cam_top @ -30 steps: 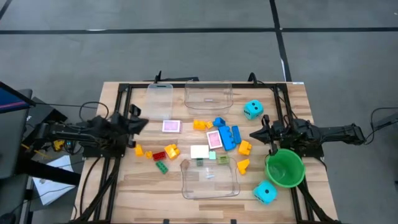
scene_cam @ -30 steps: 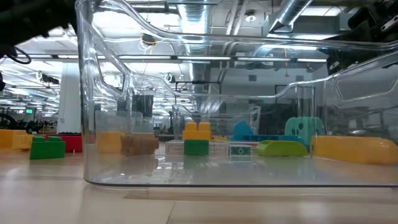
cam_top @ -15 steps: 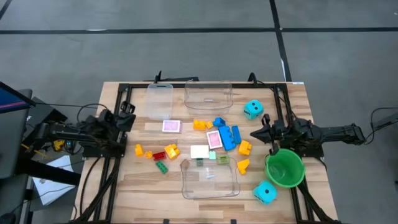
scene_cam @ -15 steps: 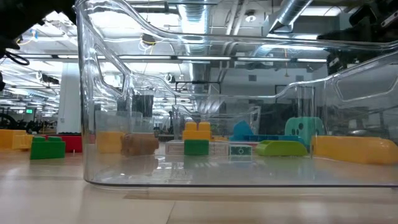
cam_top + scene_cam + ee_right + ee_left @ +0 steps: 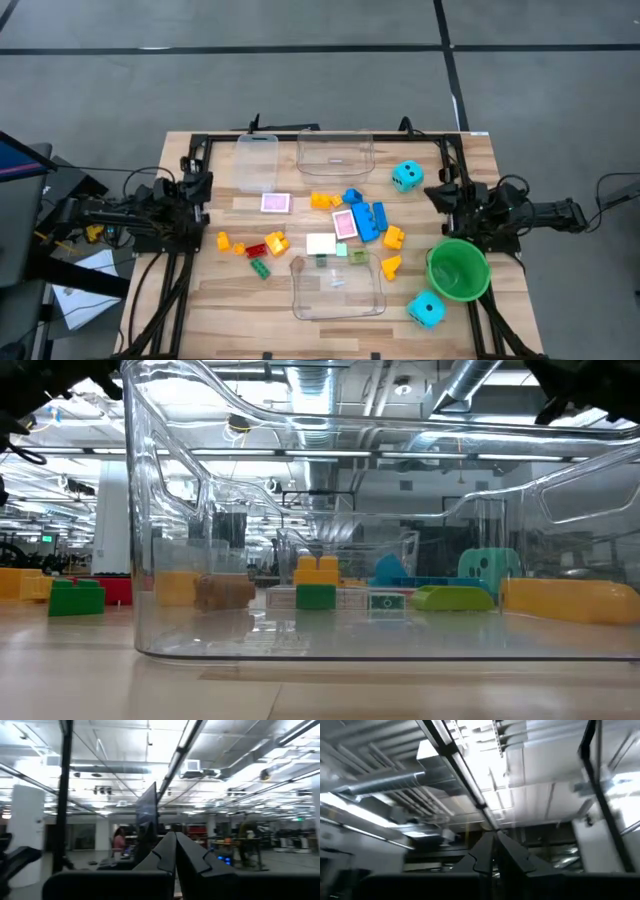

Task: Pick & Place Toys
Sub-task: Put the yellow game piece into the bottom transparent bin

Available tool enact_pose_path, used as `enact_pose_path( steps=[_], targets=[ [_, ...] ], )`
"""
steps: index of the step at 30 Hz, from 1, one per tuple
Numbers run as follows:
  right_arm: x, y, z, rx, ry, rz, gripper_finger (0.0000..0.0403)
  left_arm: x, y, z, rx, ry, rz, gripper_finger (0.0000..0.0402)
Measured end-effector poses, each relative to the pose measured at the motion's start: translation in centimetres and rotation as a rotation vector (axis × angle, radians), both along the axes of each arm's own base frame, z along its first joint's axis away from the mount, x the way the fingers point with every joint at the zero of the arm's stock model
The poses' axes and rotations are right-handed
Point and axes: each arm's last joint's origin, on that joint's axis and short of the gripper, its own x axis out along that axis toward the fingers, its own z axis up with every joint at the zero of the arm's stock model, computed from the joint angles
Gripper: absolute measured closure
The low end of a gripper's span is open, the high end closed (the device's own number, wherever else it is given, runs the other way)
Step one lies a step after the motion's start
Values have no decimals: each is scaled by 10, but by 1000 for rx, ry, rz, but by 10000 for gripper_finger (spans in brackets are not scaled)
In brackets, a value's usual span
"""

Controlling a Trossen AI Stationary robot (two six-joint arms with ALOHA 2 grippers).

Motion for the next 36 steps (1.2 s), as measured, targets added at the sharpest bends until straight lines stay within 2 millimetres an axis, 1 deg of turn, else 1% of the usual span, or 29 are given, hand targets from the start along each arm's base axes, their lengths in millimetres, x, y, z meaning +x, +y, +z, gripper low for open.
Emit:
enact_pose_path(
  steps=[1, 4, 6, 8, 10, 12, 15, 17, 19, 21, 23, 25, 29, 31, 36],
  targets=[
    [0, 0, 2, -11, 5, -14, 390, 0, 0, 2, 20, 7, 25, 370],
    [-3, -2, 12, -30, 36, -88, 359, 0, 1, 17, 44, -17, 78, 329],
    [-5, -3, 22, -18, 54, -121, 330, 4, 0, 30, 62, -11, 65, 294],
    [-7, -3, 33, -21, 68, -120, 299, 12, -1, 38, 95, 48, 36, 252],
    [-8, -3, 46, -23, 79, -115, 265, 23, -2, 47, 116, 130, 10, 207],
    [-5, -2, 53, -24, 116, -97, 230, 36, -1, 52, 117, 222, 2, 162],
    [2, 1, 55, -11, 195, -46, 180, 57, 0, 55, 101, 368, 8, 101],
    [8, 3, 53, -4, 241, -23, 155, 70, 0, 55, 85, 464, 21, 67],
    [12, 5, 51, 10, 261, 3, 138, 81, 0, 53, 62, 573, 42, 39],
    [14, 7, 51, 33, 265, 35, 129, 91, -3, 49, 46, 694, 61, 16],
    [14, 10, 51, 60, 262, 77, 126, 97, -7, 42, 49, 819, 69, 6],
    [14, 14, 51, 73, 256, 118, 125, 101, -13, 34, 63, 923, 57, 9],
    [12, 19, 54, 74, 228, 179, 125, 102, -26, 21, 82, 1051, 35, 17],
    [11, 21, 55, 68, 224, 198, 125, 100, -30, 18, 57, 1082, 72, 18],
    [11, 22, 55, 65, 225, 206, 125, 94, -35, 10, -67, 1130, 174, 13]
  ],
)
